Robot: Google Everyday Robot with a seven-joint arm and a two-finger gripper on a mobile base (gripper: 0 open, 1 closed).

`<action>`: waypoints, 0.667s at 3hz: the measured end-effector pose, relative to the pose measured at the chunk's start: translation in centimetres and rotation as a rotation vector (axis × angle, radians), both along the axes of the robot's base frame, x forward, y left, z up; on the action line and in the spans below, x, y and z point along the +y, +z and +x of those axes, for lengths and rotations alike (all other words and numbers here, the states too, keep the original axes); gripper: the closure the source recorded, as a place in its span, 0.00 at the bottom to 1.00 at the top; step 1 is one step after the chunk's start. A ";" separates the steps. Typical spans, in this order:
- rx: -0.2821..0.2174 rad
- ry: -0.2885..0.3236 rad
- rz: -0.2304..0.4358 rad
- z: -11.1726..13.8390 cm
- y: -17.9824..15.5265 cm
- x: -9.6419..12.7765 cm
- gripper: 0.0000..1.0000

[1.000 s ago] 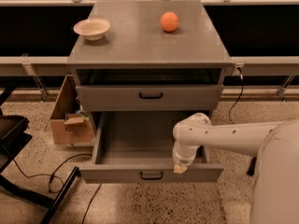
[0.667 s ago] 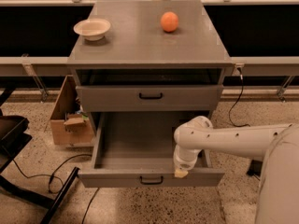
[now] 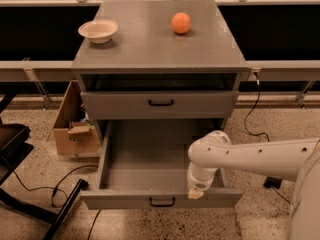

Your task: Open middle drawer

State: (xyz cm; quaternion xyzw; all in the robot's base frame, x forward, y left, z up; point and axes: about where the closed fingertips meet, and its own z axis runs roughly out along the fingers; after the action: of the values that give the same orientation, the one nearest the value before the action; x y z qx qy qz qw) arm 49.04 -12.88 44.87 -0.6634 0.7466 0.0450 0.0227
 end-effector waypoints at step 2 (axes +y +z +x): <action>0.040 0.016 0.013 -4.0 0.2 -0.1 1.00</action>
Offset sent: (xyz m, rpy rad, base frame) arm -0.2363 -0.0098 0.0214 0.0755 0.2281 0.0947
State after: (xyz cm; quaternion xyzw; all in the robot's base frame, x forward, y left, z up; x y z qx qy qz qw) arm 45.08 -12.97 45.03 -0.6680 0.7414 0.0631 0.0116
